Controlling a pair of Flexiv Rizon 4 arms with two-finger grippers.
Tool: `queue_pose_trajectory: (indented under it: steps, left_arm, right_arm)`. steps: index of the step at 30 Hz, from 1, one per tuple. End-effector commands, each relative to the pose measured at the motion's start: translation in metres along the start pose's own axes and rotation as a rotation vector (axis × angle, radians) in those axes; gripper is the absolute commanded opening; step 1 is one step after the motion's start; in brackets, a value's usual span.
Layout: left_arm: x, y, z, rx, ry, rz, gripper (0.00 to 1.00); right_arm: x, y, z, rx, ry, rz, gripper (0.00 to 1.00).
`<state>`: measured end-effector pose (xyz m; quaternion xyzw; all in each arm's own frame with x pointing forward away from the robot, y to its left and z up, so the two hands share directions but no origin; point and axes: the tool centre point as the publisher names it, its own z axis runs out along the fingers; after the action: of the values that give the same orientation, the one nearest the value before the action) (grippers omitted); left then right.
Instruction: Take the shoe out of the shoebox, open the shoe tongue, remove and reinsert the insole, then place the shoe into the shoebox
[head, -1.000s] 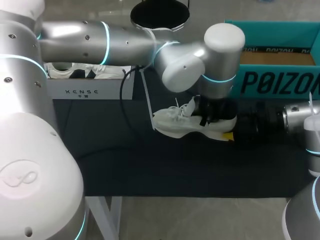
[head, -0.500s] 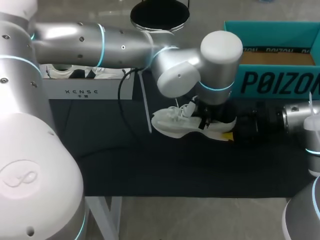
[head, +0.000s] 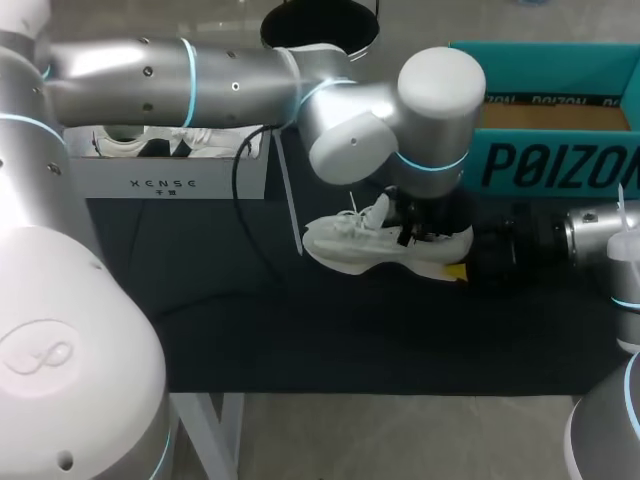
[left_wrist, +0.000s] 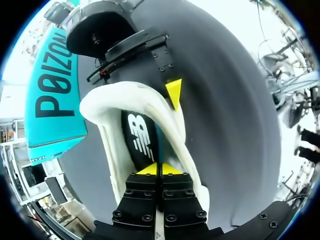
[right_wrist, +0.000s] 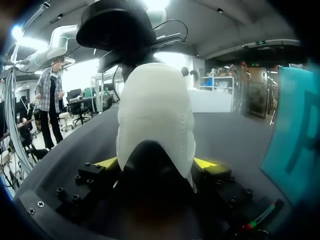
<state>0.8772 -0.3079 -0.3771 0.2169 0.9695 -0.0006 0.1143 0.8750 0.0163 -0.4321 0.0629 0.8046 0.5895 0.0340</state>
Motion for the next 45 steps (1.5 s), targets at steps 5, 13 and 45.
queue_pose_trajectory:
  steps: [5, 13, 45]
  left_arm:
    - [-0.005, 0.001, -0.018, 0.01, -0.027, -0.001, 0.0]
    - [-0.009, 0.002, -0.024, 0.03, 0.044, 0.007, 0.0]
    - [-0.005, 0.029, -0.051, 0.1, 0.004, -0.082, 0.0]
  right_arm:
    - [-0.001, -0.003, 0.004, 0.003, 0.0, 0.0, 0.0]
    - [-0.001, -0.003, 0.004, 0.003, 0.0, 0.0, 0.0]
    - [-0.001, -0.003, 0.004, 0.003, 0.0, 0.0, 0.0]
